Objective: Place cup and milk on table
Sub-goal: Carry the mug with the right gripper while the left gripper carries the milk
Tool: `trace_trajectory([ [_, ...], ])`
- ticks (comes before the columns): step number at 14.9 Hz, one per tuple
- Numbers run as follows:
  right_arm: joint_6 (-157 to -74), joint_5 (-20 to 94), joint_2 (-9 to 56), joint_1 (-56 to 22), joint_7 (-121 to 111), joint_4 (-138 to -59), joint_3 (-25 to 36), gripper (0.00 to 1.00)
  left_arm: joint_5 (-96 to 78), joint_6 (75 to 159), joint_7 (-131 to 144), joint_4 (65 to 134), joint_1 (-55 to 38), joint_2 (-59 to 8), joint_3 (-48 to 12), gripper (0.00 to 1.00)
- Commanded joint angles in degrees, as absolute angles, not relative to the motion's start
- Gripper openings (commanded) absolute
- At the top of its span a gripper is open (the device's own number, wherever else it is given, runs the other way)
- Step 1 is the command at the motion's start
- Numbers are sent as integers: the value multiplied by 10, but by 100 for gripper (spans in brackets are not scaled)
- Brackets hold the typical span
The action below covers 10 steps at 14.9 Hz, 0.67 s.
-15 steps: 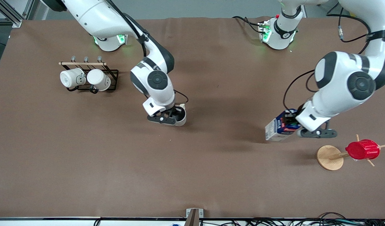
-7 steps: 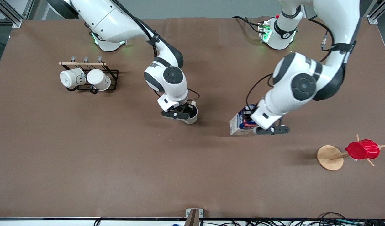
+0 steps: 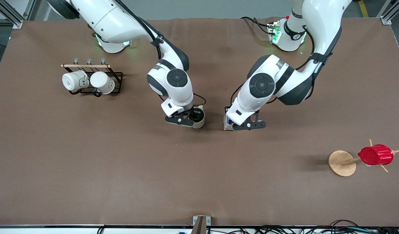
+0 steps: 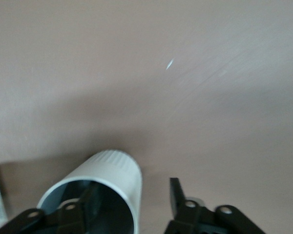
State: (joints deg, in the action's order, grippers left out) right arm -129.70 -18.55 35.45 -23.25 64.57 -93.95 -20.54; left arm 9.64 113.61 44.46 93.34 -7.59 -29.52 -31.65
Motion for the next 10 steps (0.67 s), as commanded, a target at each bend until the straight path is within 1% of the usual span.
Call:
trace_trajectory([
  [1, -1210, -197, 254, -179, 650, -959, -219, 100, 125, 1122, 485, 901, -88, -323, -331, 41],
  [4, -1173, -195, 180, -113, 601, -967, -220, 100, 134, 1122, 496, 898, -100, -330, -333, 41],
  [7, -1094, -194, 117, -49, 489, -966, -216, 100, 153, 1123, 496, 896, -111, -330, -337, 41],
  [8, -1074, -192, 99, -35, 455, -965, -212, 100, 165, 1122, 497, 895, -111, -330, -348, 42],
  [9, -1056, -183, 79, -31, 414, -963, -193, 100, 178, 1123, 497, 896, -111, -330, -357, 42],
  [10, -1044, -158, 58, -32, 365, -962, -158, 100, 185, 1123, 497, 896, -111, -330, -360, 42],
])
